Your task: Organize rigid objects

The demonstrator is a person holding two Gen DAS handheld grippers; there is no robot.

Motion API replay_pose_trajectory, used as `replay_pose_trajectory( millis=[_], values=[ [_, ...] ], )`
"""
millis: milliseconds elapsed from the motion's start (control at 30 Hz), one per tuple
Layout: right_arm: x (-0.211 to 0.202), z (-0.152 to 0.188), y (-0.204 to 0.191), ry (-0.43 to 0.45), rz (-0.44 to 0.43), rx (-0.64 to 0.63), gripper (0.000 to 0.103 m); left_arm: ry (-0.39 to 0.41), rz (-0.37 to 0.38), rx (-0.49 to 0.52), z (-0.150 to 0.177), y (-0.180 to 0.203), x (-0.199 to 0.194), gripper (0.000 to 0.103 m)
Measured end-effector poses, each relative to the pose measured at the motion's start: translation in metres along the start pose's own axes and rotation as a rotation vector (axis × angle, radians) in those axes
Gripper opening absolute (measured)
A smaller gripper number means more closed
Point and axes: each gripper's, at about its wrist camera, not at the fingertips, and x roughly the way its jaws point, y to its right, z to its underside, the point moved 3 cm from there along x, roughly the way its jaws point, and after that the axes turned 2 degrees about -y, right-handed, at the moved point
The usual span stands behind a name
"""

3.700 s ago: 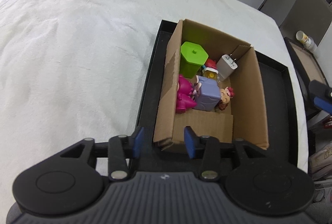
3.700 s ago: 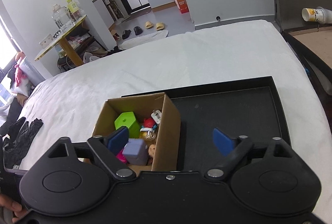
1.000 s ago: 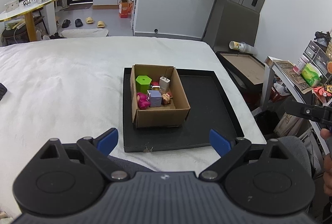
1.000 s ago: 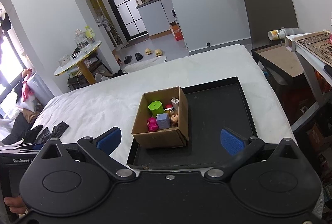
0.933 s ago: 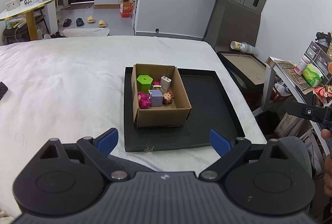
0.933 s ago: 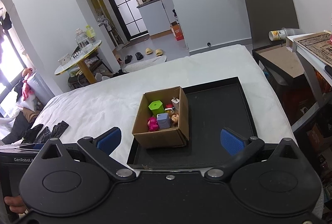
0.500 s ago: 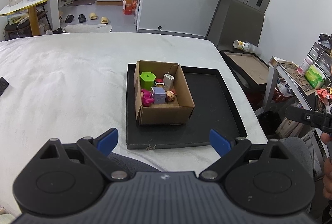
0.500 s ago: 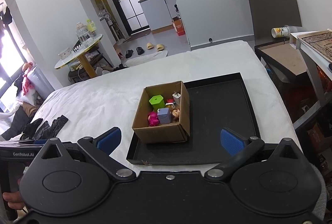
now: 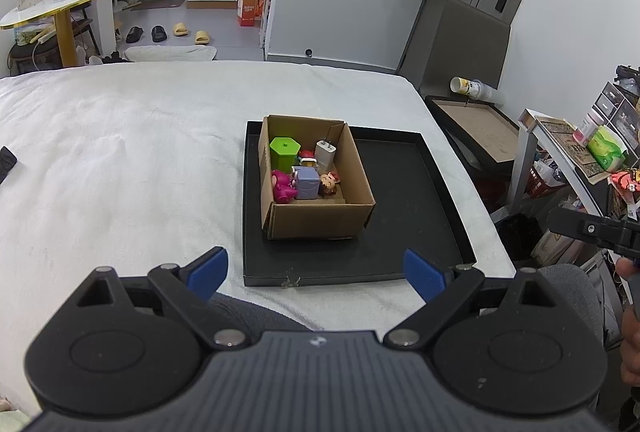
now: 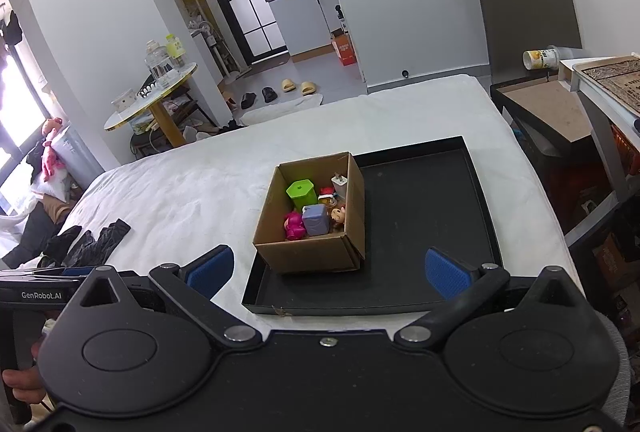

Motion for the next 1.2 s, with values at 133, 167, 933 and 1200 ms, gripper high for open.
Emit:
replay_pose_trajectory(
  millis=[133,167,933,1200],
  values=[
    [0.0,-0.0001,0.0005,-0.001,-0.006,0.003,0.103,0.0,0.0,0.0,0.0003,0.0004,0.0001,0.094],
    [0.0,-0.0004,0.0008,0.0,-0.008,0.003,0.103,-0.001,0.001,0.0,0.0003,0.0004,0.0001,0.094],
    [-0.0007,-0.0016,0.002,-0.006,0.001,-0.001,0.103,-0.011,0.009,-0.001,0.0008,0.0025,0.0009,0.094],
    [0.0023,0.0026,0.0029,-0.016,0.003,-0.006,0.103,-0.012,0.009,-0.002,0.0016,0.0023,0.0013,0.094]
  ],
)
